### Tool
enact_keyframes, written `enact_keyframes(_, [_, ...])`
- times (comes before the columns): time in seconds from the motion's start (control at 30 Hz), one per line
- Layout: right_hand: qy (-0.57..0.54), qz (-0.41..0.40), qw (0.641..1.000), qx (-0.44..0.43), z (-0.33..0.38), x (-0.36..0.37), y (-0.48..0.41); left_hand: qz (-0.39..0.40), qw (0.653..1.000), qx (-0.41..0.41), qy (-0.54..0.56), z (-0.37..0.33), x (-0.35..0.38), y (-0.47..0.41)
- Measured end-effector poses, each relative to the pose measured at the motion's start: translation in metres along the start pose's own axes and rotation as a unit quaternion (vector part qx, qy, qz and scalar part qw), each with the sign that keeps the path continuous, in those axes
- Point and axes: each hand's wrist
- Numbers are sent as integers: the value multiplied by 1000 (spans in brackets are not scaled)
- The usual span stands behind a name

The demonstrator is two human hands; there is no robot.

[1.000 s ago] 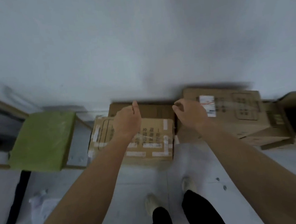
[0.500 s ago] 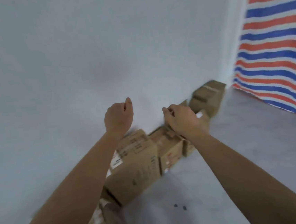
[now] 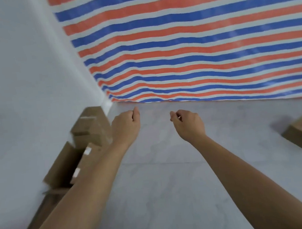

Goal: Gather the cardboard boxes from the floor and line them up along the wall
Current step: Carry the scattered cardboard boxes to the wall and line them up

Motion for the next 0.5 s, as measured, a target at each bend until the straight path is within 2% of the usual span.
enact_keyframes(0.2, [55, -76, 989, 117, -133, -73, -60, 50, 979, 161, 115, -137, 134, -77])
enact_keyframes(0.27, [63, -100, 982, 146, -159, -99, -77, 59, 972, 195, 115, -180, 164, -97])
enact_keyframes(0.4, [99, -172, 955, 221, -224, -181, -97, 112, 940, 292, 136, -306, 231, -121])
enact_keyframes(0.5, [120, -243, 917, 293, -286, -239, -90, 157, 899, 367, 179, -405, 282, -114])
Point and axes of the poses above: each hand's wrist, its own y-axis away from the middle knuckle, its own x-axis out of the palm, z = x × y, and after that the axes turned 9 degrees about -x, right-handed
